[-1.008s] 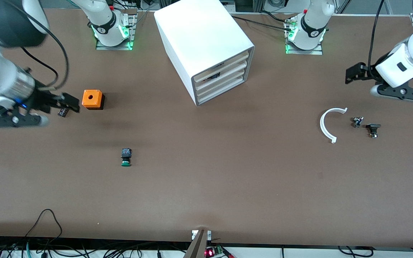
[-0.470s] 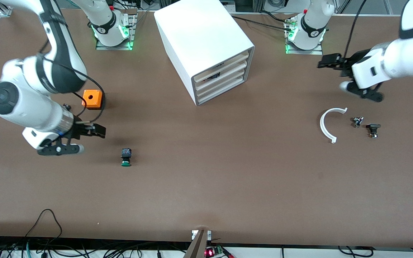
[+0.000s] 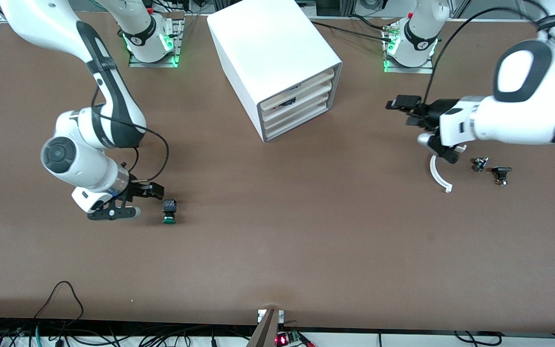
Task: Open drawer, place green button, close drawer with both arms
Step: 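Grasp the green button with the right gripper while the left gripper reaches the drawer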
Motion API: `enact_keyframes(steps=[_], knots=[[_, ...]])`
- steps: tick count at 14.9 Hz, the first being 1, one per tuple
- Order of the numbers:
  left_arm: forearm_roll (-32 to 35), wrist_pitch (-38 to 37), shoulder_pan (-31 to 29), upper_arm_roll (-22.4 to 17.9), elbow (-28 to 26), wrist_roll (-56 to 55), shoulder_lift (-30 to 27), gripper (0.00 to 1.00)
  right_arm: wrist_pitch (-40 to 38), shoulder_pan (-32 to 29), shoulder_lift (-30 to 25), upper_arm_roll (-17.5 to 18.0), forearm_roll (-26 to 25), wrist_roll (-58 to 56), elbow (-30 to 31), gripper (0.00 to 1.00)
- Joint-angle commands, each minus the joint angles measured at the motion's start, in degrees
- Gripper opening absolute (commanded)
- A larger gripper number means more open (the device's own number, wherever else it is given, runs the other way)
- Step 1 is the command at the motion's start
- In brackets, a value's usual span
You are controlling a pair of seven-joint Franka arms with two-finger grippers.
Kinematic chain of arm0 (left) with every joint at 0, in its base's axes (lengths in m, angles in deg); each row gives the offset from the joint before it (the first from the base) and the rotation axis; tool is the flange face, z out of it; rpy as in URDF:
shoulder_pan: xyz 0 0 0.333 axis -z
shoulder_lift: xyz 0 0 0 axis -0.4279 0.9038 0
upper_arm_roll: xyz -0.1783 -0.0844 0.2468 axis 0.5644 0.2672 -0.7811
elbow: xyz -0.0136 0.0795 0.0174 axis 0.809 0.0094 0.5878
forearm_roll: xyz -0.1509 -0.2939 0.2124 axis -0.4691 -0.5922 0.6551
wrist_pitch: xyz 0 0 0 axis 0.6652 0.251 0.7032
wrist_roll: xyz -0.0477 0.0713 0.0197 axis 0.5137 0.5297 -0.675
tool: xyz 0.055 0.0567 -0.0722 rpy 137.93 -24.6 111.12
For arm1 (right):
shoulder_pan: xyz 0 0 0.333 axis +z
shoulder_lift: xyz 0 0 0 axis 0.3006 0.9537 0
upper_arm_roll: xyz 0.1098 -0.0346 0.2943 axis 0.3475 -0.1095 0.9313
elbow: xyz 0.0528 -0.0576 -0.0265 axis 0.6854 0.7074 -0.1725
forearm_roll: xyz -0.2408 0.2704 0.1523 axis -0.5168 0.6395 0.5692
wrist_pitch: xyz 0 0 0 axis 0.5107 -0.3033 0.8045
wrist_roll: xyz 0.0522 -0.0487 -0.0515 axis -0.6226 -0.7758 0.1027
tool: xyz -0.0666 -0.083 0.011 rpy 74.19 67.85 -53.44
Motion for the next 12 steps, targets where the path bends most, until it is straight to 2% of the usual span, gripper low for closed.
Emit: enact_keyframes(steps=[1,6,12], knots=[[-6.03,6.27,-0.09,1.3,-6.44,8.3,1.2,0.99,3.86,1.36,3.06,0.3,1.08,-0.84,0.2,1.0],[-17.62,9.09,-0.53,1.48,-10.84,21.67,8.58,0.95,5.72,1.45,7.11,0.3,0.56,-1.71,-0.06,1.0],[-31.34,11.03,-0.01,3.15,-18.58,35.55,15.79,0.79,6.6,1.01,8.96,0.3,0.56,-1.71,-0.15,0.98]])
